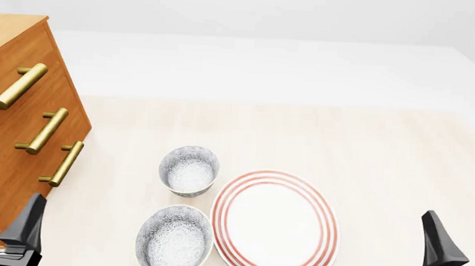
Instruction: Stack the bowl in the middle on the bowl at the back.
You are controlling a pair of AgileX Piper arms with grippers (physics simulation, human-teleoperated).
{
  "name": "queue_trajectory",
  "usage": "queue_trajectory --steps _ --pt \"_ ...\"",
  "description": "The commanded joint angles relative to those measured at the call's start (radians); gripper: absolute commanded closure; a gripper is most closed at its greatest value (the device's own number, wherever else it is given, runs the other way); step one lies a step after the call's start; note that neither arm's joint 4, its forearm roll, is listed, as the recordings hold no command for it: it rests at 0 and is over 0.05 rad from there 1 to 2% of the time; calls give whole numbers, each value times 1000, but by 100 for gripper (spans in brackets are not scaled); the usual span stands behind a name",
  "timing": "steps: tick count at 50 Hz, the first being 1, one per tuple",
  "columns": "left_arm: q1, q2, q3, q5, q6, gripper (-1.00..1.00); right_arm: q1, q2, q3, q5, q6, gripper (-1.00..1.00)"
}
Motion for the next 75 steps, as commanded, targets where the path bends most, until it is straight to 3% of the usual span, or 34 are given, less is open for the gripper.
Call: queue_trajectory --steps 1,16,23,24,30,31,38,40,45,51,52,54,57,62,64,65,67,69,72,75 --pt "1 5 -4 -1 1 -100 -4 12 -3 -2 -8 -100" --pt "2 17 -12 0 -8 -100 0 4 -3 4 -13 -100" --pt "2 1 -62 59 -11 -100 -3 7 -2 1 -7 -100" --pt "-15 0 -80 73 15 -100 -3 8 -2 0 -4 -100" --pt "-48 5 -194 190 8 -100 -1 6 -2 0 -3 -100" --pt "-48 29 -214 204 -27 -100 1 5 -3 0 -5 -100" --pt "-114 124 -333 276 -36 -100 1 3 -3 1 -4 -100" --pt "-120 151 -381 317 -89 -100 1 3 -3 0 -5 -100" --pt "-181 223 -451 394 -108 -100 3 5 -3 -2 -6 -100" --pt "-246 322 -533 501 -194 -100 2 5 -3 -2 -3 -100" --pt "-261 341 -544 515 -179 -100 2 5 -3 -3 -3 -100" --pt "-295 381 -556 536 -246 -100 2 5 -3 -3 -4 -100" --pt "-314 429 -591 567 -212 -100 3 5 -3 -3 -5 -100" --pt "-345 498 -643 612 -246 -100 4 7 -3 -4 -6 -100" --pt "-348 538 -656 629 -237 -100 4 6 -3 -4 -7 -100" --pt "-360 559 -662 634 -267 -100 4 6 -3 -3 -7 -100" --pt "-391 595 -668 645 -235 -100 3 4 -4 -2 -8 -100" --pt "-461 621 -651 653 -267 -100 3 2 -4 0 -8 -100" --pt "-446 656 -646 656 -265 -100 4 1 -4 1 -10 -100" --pt "-473 675 -632 647 -342 -100 5 1 -4 1 -11 -100"
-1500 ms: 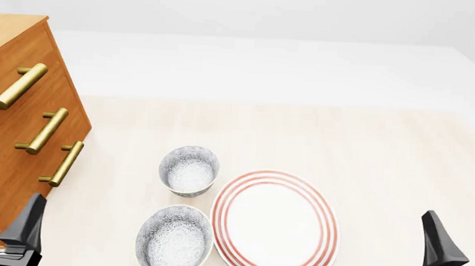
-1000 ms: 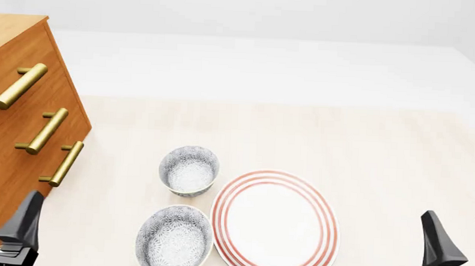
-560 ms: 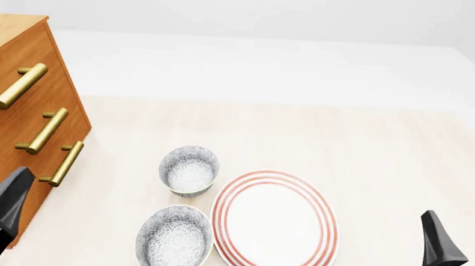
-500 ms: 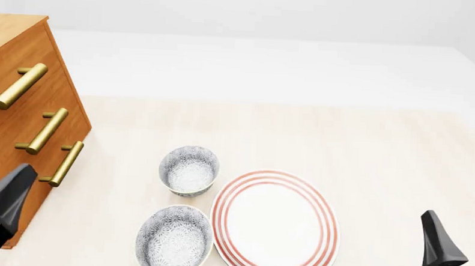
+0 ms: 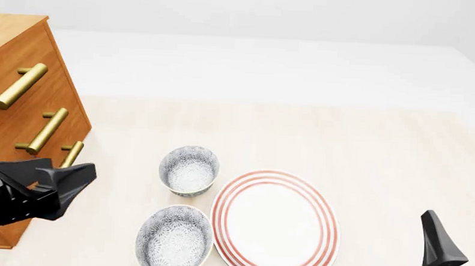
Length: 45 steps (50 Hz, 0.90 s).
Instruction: Stack the bowl in the middle on the bowl at the back.
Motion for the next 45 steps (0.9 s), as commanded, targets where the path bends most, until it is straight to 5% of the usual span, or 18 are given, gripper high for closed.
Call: queue_trajectory --steps 1,7,14,45 --pt "-105 134 -13 38 -121 -100 2 -3 -1 2 -3 -100" --pt "-132 162 58 -8 -258 -100 2 -5 -2 2 0 -100" --pt "-109 163 116 -45 -309 -100 4 -2 -3 0 1 -100" --pt "-131 369 341 -405 -382 -100 5 -2 -7 5 1 -100"
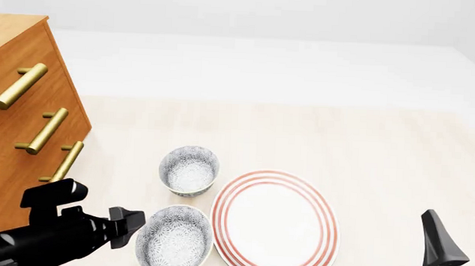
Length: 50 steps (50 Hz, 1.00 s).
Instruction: Stack the bowl in the middle on the bowl at the back.
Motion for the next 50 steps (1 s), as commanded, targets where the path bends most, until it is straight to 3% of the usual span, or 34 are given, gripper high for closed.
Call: queue_trajectory --steps 1,30,31,33,43,44,50 --pt "-15 73 60 -109 -21 -100 0 -2 0 3 -2 -100" --pt "-49 302 90 -318 15 -100 -3 0 4 1 2 -100" --pt "-59 395 123 -432 -1 -100 -1 4 4 -3 2 -100" --pt "-63 412 129 -453 -4 -100 -1 3 4 -2 3 -100" --pt "-78 433 135 -482 -16 -100 0 4 3 -2 3 -100" --pt "-77 436 136 -486 -16 100 0 3 3 -2 4 -100" --pt "-78 450 144 -504 -24 100 0 3 3 -1 4 -100"
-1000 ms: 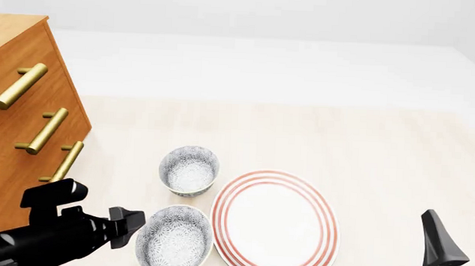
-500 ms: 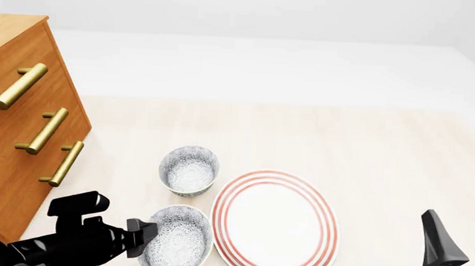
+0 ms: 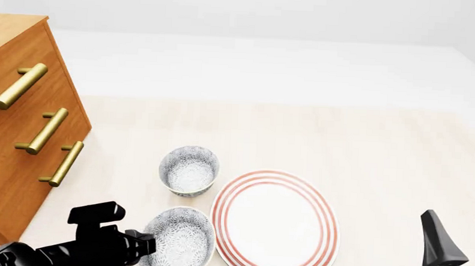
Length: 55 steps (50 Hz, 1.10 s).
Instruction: Stack the bowl in the middle on the bowl at the back.
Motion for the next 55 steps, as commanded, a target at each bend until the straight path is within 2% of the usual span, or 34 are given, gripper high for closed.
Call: queue_trajectory --steps 1,10,16,29,41,55 --pt "-12 45 17 -52 -12 100 1 0 0 0 1 -100" --pt "0 24 4 -23 -4 100 2 0 -1 1 0 -100" --pt "7 -53 -11 56 -1 100 2 -1 0 1 -1 -100" --pt "26 -332 -135 402 38 100 6 -5 -1 5 -7 -100" --pt "4 -475 -254 620 66 100 8 -5 -1 5 -14 -100" --pt "-39 -594 -481 941 147 100 10 -2 -1 3 -18 -100"
